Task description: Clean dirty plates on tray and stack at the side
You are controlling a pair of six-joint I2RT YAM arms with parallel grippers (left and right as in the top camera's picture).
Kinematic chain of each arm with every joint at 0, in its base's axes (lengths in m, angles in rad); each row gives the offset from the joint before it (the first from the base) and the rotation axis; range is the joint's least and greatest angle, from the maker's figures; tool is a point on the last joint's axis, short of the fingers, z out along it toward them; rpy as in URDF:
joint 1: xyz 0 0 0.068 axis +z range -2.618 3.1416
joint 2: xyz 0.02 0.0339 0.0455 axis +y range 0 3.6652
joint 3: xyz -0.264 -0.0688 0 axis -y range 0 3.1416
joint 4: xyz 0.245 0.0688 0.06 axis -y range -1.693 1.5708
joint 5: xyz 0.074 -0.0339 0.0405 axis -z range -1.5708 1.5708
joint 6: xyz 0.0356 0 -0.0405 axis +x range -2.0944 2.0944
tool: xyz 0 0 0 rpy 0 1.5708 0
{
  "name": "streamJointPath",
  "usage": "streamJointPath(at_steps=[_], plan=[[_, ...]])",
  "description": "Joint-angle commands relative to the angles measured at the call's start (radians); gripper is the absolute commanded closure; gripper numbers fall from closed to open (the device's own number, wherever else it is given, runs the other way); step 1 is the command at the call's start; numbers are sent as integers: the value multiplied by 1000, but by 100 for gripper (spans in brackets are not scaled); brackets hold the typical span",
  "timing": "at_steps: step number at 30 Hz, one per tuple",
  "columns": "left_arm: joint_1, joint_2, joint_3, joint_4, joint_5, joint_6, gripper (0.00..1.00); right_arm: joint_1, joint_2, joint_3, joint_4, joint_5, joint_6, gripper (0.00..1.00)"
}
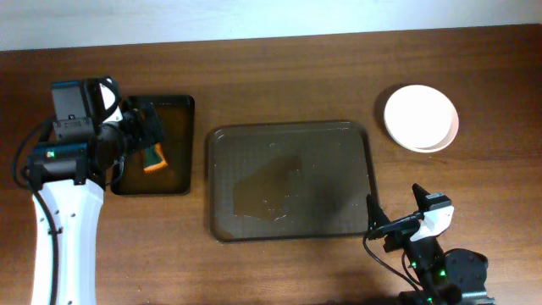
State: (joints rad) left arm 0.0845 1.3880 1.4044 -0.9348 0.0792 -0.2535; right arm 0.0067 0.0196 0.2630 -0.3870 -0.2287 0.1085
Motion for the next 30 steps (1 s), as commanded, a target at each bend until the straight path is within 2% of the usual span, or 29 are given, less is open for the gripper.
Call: streamJointPath(at_steps=[1, 5, 12, 16, 19, 23, 30], plan=[[-3, 4, -1, 1, 11, 9, 0, -9, -16, -59, 83, -7, 0, 2], [-3, 4, -1, 1, 11, 8, 0, -9, -16, -98, 140, -3, 0, 2], [-3, 4, -1, 1, 11, 8, 0, -9, -16, -257, 382, 1, 0, 2], [-3, 4, -1, 1, 11, 8, 0, -9, -16, -257, 395, 4, -52, 2], [-3, 4, -1, 1, 11, 8, 0, -9, -16, -257, 324, 17, -200, 2], [-3, 4, -1, 1, 11, 9, 0, -9, -16, -257, 316, 108, -206, 2], [-3, 4, -1, 1, 11, 8, 0, -61, -16, -257, 317, 109, -206, 2]])
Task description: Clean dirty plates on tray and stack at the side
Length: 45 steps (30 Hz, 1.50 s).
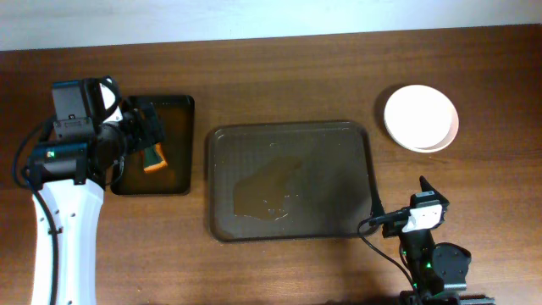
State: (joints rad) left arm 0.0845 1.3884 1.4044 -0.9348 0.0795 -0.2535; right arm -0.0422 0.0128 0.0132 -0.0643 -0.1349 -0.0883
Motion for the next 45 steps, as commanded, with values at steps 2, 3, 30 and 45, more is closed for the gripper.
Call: streamJointPath(at_steps=[2, 3, 30, 45], plan=[[-3, 3, -1, 1, 10, 9, 0, -13, -10, -8, -5, 16, -9, 1], [-3, 3, -1, 1, 11, 8, 0, -13, -10, -8, -5, 15, -9, 2], [-3, 2, -29, -163, -75, 17, 0, -13, -10, -8, -3, 15, -9, 2], [-18, -721, -817, 392, 5, 232, 0, -13, -10, -8, -3, 16, -9, 2]])
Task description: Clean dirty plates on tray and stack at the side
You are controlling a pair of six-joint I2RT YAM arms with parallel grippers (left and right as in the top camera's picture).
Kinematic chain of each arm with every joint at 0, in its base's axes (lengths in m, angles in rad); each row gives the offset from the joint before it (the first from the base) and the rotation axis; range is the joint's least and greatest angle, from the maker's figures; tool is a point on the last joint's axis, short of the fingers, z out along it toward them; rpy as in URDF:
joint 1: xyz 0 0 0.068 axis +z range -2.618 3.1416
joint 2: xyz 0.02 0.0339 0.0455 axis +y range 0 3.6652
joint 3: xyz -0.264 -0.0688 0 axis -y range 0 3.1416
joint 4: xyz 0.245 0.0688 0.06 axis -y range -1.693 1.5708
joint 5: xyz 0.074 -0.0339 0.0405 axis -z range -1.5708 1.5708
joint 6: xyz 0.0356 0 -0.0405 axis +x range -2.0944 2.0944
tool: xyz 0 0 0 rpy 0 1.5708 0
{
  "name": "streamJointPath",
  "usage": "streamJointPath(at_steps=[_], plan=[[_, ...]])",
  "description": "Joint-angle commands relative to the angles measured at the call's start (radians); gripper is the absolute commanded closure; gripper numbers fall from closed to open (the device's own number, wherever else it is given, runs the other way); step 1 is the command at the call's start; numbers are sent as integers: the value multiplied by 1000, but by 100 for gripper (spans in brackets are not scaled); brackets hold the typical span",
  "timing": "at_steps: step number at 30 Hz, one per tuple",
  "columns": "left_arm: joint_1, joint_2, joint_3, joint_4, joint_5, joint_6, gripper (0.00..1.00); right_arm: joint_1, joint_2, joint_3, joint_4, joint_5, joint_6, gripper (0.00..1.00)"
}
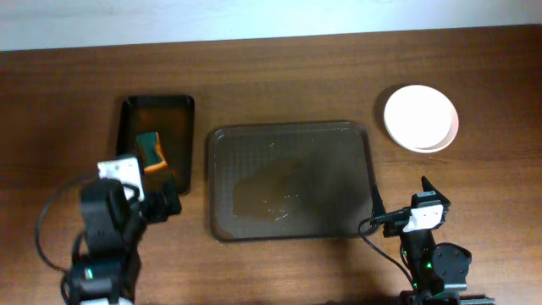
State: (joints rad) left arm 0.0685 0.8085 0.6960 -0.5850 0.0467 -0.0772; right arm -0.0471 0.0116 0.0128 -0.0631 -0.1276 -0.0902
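Two clean plates, a white one on a pink one (421, 118), sit stacked at the right of the table. The large dark tray (356, 140) in the middle holds no plate, only a wet patch (271, 188). An orange and green sponge (152, 151) lies free in the small black tray (178, 106) on the left. My left gripper (172, 204) is drawn back near the front left, just below that small tray, holding nothing I can see; its jaws are too dark to read. My right gripper (398, 195) rests at the front right with its fingers spread and empty.
Bare brown table surrounds the trays. The right arm's base and cable lie by the large tray's front right corner. The left arm's white body occupies the front left.
My left arm has left the small black tray and now sits folded at the front left. The sponge it hovered over lies uncovered in the tray. The right arm has not moved.
My left gripper stood over the sponge in the small tray at both earlier moments, while the right arm shifted slightly at the front right. The plates stood stacked at the right throughout. Now the left arm is withdrawn and the sponge rests alone.
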Motion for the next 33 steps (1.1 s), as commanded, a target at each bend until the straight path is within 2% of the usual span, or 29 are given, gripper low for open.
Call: streamJointPath(at_steps=[1, 8, 11, 12, 17, 22, 26, 33], plan=[[-2, -182, -138, 64, 40, 56, 0, -8, -8, -7, -5, 8, -7, 2], [-2, -454, -349, 224, 48, 93, 0, -8, -8, -7, -5, 8, -7, 2], [-2, -520, -451, 371, 65, 93, 0, -8, -8, -7, -5, 8, -7, 2], [-2, -553, -528, 503, 82, 93, 0, -8, -8, -7, -5, 8, -7, 2], [-2, -640, -683, 710, 92, 93, 0, -8, -8, -7, -5, 8, -7, 2], [16, -703, -687, 697, 92, 94, 0, -8, -8, -7, -5, 8, -7, 2], [26, -804, -687, 563, 88, 119, 0, -8, -8, -7, -5, 8, -7, 1], [26, -804, -687, 514, 88, 131, 0, -8, -8, -7, -5, 8, -7, 2]])
